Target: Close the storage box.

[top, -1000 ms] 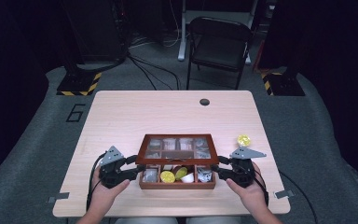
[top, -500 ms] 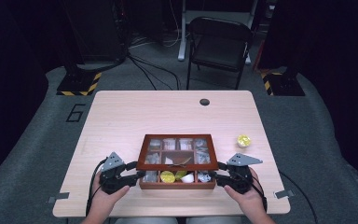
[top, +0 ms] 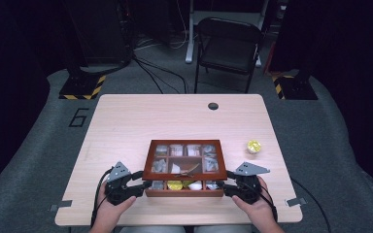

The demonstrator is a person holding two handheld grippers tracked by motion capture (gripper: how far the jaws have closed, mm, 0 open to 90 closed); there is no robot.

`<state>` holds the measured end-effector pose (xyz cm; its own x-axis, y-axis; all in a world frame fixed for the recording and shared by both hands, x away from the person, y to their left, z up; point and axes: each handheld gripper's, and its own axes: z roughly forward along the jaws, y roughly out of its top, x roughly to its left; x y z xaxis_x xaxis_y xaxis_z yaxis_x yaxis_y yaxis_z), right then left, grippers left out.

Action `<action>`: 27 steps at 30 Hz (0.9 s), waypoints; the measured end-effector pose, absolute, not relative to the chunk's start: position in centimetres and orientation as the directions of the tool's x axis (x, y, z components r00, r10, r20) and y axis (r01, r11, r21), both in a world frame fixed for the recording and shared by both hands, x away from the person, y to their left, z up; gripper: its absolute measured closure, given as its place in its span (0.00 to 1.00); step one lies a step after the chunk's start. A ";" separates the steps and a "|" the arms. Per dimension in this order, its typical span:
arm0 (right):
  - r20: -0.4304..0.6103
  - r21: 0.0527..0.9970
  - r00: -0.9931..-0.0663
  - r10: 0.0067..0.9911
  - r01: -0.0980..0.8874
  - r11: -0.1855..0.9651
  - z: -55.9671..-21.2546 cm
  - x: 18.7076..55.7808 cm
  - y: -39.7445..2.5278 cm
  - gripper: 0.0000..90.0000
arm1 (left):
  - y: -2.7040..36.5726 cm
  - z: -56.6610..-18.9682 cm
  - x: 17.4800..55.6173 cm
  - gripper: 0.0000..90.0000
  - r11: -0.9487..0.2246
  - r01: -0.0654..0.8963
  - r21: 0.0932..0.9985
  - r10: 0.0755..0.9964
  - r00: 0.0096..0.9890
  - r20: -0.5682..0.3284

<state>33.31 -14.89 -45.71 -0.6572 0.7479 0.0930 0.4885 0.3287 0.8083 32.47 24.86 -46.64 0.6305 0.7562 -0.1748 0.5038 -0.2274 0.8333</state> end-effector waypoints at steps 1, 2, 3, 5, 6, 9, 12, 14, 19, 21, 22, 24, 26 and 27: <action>0.091 0.807 -0.658 0.748 0.488 0.332 -45.7 33.3 -14.9 0.56 | 24.8 -46.6 32.4 0.53 -0.226 0.507 0.832 0.754 0.632 -0.180; 0.089 0.806 -0.661 0.745 0.488 0.336 -45.8 33.3 -14.9 0.56 | 24.8 -46.6 32.3 0.53 -0.229 0.507 0.831 0.754 0.632 -0.178; 0.089 0.804 -0.660 0.746 0.490 0.337 -45.9 33.2 -14.9 0.56 | 24.8 -46.6 32.2 0.53 -0.239 0.507 0.828 0.754 0.635 -0.171; 0.082 0.801 -0.662 0.745 0.489 0.345 -46.0 33.2 -14.9 0.56 | 24.7 -46.6 32.1 0.53 -0.247 0.505 0.827 0.755 0.636 -0.163; 0.091 0.799 -0.661 0.745 0.494 0.342 -46.0 33.1 -14.9 0.55 | 24.7 -46.6 32.1 0.53 -0.252 0.505 0.826 0.753 0.638 -0.160; 0.089 0.794 -0.667 0.740 0.496 0.352 -46.0 33.0 -14.9 0.55 | 24.7 -46.8 31.9 0.53 -0.242 0.517 0.821 0.753 0.634 -0.177; 0.087 0.790 -0.668 0.739 0.499 0.358 -46.2 33.0 -14.8 0.55 | 24.7 -46.9 31.9 0.53 -0.253 0.520 0.816 0.751 0.637 -0.173; 0.093 0.786 -0.669 0.737 0.504 0.358 -46.3 32.9 -14.9 0.55 | 24.7 -47.1 31.9 0.53 -0.258 0.527 0.810 0.752 0.636 -0.173; 0.094 0.774 -0.666 0.740 0.516 0.366 -46.8 32.5 -15.0 0.54 | 24.4 -47.6 31.9 0.53 -0.290 0.533 0.795 0.747 0.645 -0.160; 0.089 0.770 -0.665 0.741 0.518 0.372 -46.9 32.6 -15.0 0.54 | 24.3 -47.6 31.9 0.53 -0.294 0.530 0.796 0.747 0.647 -0.155; 0.098 0.770 -0.664 0.741 0.523 0.366 -46.9 32.6 -15.0 0.54 | 24.4 -47.7 31.8 0.53 -0.290 0.535 0.794 0.745 0.647 -0.164; 0.099 0.765 -0.667 0.738 0.525 0.372 -47.0 32.6 -15.0 0.53 | 24.4 -47.8 31.7 0.53 -0.278 0.548 0.788 0.743 0.643 -0.185; 0.092 0.759 -0.666 0.740 0.528 0.381 -47.1 32.6 -15.0 0.53 | 24.5 -47.9 31.7 0.53 -0.282 0.551 0.785 0.743 0.643 -0.185; 0.099 0.757 -0.667 0.739 0.532 0.378 -47.1 32.6 -15.0 0.53 | 24.5 -47.9 31.6 0.53 -0.273 0.559 0.783 0.747 0.636 -0.193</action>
